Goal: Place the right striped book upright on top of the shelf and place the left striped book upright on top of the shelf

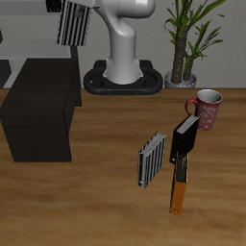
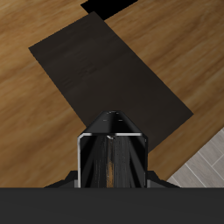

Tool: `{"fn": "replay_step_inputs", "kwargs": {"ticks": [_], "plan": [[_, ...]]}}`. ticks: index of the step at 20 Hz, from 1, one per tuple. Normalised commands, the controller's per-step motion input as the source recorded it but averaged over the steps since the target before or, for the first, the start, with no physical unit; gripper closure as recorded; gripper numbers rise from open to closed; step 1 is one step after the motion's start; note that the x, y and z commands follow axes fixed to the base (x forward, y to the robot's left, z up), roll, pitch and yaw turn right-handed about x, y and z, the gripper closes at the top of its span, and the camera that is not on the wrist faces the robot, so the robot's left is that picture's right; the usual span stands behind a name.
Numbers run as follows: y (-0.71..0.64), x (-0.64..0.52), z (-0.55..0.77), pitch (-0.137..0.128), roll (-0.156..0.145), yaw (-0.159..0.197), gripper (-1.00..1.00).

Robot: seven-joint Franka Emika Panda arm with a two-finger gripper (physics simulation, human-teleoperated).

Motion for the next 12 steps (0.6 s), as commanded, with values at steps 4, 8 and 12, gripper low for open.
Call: {"fn": "replay_step_inputs", "kwargs": {"ticks": [4, 8, 12], "plan": [[-0.23, -0.17, 0.03, -0.03, -0.005, -0.104, 1.0], [-0.22, -0.11, 0.07, -0.022, 0.066, -0.079, 1.0], [-0.09, 0.06, 0.03, 0.008, 0.011, -0.036, 1.0]]}}
